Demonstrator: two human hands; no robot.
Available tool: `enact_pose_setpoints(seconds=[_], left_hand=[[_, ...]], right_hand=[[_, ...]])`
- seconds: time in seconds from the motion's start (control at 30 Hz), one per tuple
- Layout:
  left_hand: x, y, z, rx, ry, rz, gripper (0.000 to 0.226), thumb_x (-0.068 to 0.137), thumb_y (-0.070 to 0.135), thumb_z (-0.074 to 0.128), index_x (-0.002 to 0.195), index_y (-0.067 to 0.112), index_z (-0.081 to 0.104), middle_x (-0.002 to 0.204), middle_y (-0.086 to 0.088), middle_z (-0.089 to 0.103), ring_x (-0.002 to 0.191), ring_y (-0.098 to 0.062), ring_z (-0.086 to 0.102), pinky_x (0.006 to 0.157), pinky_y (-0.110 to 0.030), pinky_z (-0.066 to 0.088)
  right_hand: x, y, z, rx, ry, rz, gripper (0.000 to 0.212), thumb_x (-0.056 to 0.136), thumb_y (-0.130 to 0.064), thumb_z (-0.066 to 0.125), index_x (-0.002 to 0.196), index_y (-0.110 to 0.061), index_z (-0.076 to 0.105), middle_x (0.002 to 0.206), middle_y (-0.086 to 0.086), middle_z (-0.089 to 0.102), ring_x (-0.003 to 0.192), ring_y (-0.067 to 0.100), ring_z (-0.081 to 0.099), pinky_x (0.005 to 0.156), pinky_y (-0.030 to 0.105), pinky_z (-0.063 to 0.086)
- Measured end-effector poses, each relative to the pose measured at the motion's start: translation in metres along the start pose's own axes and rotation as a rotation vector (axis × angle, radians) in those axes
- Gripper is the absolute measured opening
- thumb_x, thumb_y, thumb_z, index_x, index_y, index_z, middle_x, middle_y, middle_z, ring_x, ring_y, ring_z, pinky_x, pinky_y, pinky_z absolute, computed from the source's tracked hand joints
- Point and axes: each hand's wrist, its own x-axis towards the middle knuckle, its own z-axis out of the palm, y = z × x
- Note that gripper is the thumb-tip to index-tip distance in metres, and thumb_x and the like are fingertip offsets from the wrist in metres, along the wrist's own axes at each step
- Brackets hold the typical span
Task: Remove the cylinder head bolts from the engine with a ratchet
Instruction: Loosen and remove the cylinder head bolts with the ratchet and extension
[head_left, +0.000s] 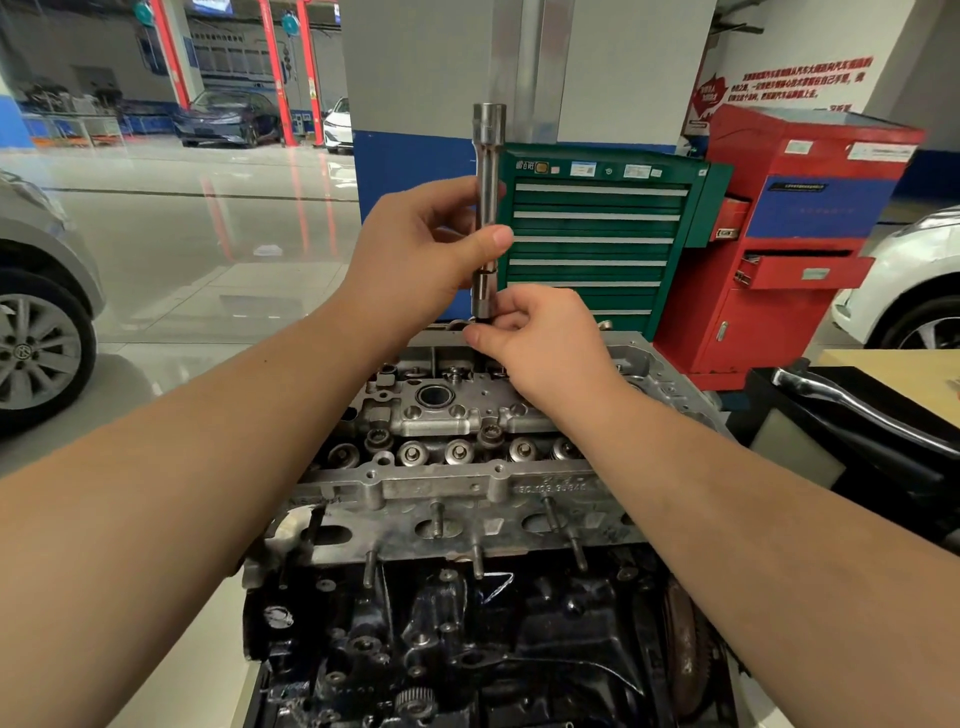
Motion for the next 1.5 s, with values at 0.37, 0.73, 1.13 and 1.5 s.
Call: enact_pose_setpoints(seconds=[0.37, 0.73, 1.13, 1.5], left_hand=[[-0.001, 0.002, 0.004, 0.018, -0.023, 0.031, 0.041, 0.087, 0.020, 0.084, 0.120, 0.040, 0.070, 0.087, 0.021, 0.074, 0.088, -0.019, 0.077, 0.086, -0.039, 0.064], [-0.002, -0.001, 0.004, -0.123, -0.095, 0.011, 0.035, 0.094, 0.020, 0.076, 0.122, 0.030, 0.056, 0.105, -0.002, 0.079, 0.102, -0.024, 0.076, 0.089, -0.042, 0.064], [-0.003, 0.004, 0.005, -0.120, -0.093, 0.024, 0.035, 0.100, 0.009, 0.063, 0.113, 0.040, 0.073, 0.095, 0.001, 0.080, 0.095, -0.025, 0.078, 0.085, -0.032, 0.062], [0.006, 0.058, 0.048, -0.227, 0.166, -0.388, 0.051, 0.080, 0.072, 0.056, 0.101, 0.026, 0.060, 0.081, 0.005, 0.057, 0.070, -0.014, 0.053, 0.069, -0.035, 0.042]], right_hand=[[-0.001, -0.003, -0.003, -0.012, 0.041, 0.041, 0.031, 0.069, -0.038, 0.091, 0.078, -0.026, 0.064, 0.068, -0.009, 0.069, 0.065, 0.005, 0.065, 0.060, 0.026, 0.046], [0.000, -0.001, -0.002, 0.015, -0.003, 0.017, 0.027, 0.076, -0.025, 0.088, 0.073, -0.029, 0.061, 0.058, -0.013, 0.061, 0.051, 0.000, 0.053, 0.057, 0.024, 0.039], [-0.005, -0.002, -0.003, 0.185, -0.027, -0.039, 0.005, 0.092, -0.015, 0.073, 0.097, -0.014, 0.072, 0.090, -0.002, 0.078, 0.090, 0.015, 0.074, 0.093, 0.047, 0.057], [-0.001, -0.006, 0.001, -0.004, 0.117, -0.022, 0.022, 0.075, -0.022, 0.074, 0.078, -0.013, 0.054, 0.065, -0.006, 0.056, 0.057, 0.012, 0.041, 0.050, 0.023, 0.030]])
